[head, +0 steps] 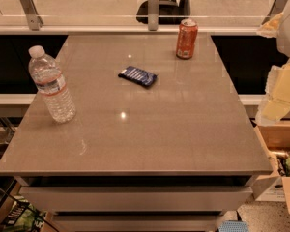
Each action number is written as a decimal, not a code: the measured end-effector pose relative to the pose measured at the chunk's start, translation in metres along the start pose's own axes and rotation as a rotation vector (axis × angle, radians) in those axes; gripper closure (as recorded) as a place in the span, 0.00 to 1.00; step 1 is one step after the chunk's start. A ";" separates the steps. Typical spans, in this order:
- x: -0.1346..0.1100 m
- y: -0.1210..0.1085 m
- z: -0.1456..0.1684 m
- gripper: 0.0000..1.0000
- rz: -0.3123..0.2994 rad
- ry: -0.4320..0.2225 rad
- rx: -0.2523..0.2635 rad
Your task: Pick rxbar blueberry
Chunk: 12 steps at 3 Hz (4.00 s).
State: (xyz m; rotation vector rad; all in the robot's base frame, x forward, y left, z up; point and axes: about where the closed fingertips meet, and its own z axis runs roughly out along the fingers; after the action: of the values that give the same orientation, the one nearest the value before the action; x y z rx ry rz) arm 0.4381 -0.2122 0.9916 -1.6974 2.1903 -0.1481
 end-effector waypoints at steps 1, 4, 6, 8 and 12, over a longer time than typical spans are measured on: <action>-0.001 -0.005 -0.004 0.00 0.010 -0.011 0.008; -0.020 -0.058 -0.018 0.00 0.201 -0.127 -0.017; -0.038 -0.077 -0.026 0.00 0.284 -0.182 -0.016; -0.059 -0.089 -0.030 0.00 0.296 -0.192 0.028; -0.125 -0.127 0.011 0.00 0.536 -0.198 0.001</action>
Offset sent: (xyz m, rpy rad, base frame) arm 0.0368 -0.0055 0.0282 0.0617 -0.0163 -0.0614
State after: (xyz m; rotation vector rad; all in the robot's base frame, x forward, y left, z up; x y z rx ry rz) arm 0.5840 -0.1259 1.0472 -1.0177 2.3933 0.1519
